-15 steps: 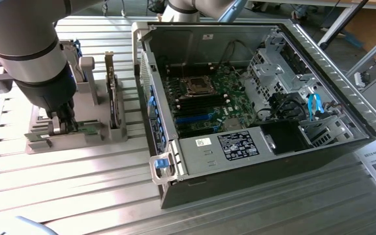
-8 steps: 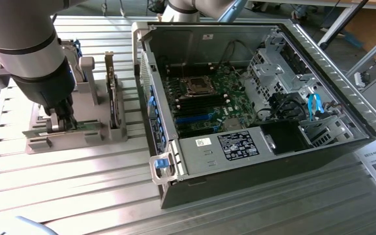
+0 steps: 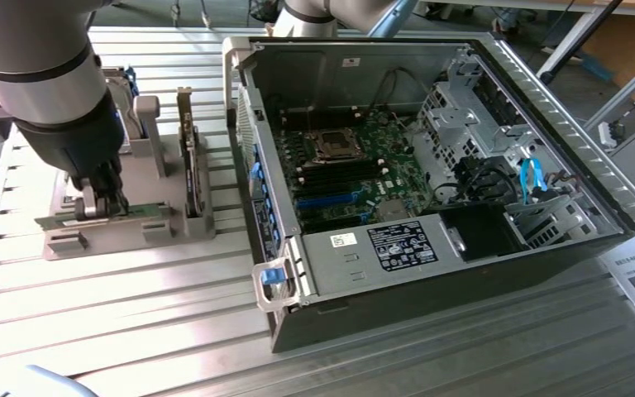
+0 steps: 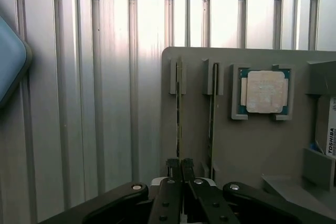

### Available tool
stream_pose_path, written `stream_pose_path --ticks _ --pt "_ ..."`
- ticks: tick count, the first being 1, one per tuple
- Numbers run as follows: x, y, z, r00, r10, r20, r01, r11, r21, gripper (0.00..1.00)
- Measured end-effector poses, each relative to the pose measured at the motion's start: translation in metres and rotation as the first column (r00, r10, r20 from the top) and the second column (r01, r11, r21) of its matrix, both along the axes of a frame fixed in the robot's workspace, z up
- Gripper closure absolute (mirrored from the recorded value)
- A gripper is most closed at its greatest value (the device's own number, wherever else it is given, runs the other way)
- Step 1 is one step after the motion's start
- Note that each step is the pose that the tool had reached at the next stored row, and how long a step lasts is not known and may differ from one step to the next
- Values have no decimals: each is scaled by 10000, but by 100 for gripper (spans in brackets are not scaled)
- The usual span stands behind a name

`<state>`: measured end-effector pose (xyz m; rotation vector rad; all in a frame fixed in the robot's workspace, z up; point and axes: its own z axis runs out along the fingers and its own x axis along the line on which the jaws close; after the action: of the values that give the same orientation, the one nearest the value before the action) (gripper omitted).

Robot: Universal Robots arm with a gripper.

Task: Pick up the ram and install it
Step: 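Pick up the ram and move it above insertion slot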

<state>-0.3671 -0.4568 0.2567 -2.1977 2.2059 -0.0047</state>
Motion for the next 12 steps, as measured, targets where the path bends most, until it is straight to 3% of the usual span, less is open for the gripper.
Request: stream_pose_path --ticks 12 --pt "0 0 88 10000 0 -1 0 10000 -1 88"
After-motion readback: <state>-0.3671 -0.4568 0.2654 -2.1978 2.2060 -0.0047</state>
